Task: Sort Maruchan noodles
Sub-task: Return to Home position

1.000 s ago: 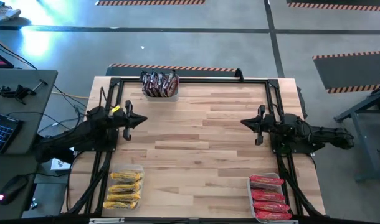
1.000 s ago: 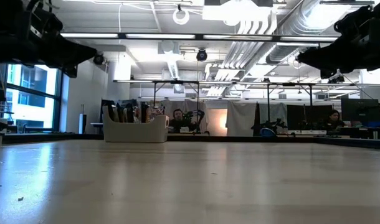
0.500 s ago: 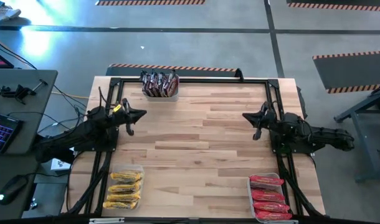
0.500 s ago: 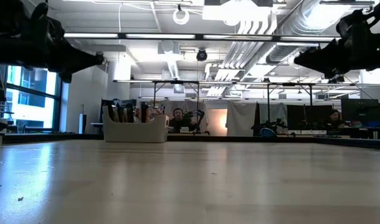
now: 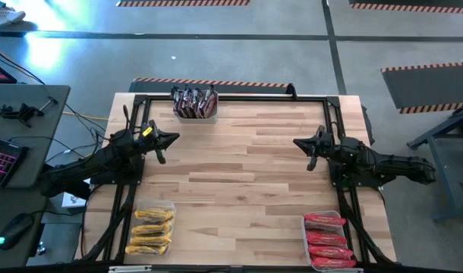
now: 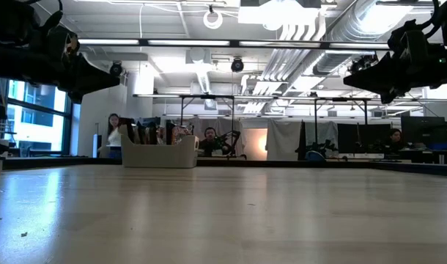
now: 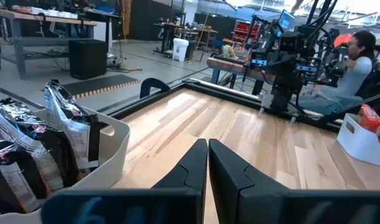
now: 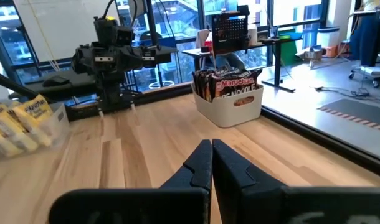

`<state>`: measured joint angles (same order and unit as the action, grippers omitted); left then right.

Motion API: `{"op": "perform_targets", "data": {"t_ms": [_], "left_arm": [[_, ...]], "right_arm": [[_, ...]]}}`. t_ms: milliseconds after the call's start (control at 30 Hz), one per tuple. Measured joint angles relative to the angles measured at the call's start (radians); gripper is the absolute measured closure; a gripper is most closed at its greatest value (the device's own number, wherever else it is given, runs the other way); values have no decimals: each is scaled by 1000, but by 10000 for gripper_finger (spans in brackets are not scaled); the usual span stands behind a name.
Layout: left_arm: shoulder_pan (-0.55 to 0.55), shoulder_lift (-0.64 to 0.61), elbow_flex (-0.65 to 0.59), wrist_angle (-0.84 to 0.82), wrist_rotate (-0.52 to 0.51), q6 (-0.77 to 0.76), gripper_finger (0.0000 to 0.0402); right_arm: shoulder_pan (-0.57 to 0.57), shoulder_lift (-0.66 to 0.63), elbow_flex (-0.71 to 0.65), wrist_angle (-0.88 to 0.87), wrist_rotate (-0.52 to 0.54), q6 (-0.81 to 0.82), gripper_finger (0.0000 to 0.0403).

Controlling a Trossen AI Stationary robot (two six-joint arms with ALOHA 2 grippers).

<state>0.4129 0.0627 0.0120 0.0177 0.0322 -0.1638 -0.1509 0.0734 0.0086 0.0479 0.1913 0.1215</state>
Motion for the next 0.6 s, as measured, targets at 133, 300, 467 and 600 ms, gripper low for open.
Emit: {"op": "perform_targets", "data": {"t_ms": [133,300,467,600], "left_arm": [[0,0,0,1,0,0,394],[0,0,0,1,0,0,394],[0,0,0,1,0,0,394],[0,0,0,1,0,0,394]], "right_arm": [[0,-1,0,0,0,-6,403],[0,-1,0,0,0,-6,403],[0,-1,0,0,0,-7,402],[0,-1,0,0,0,-7,402]]}}
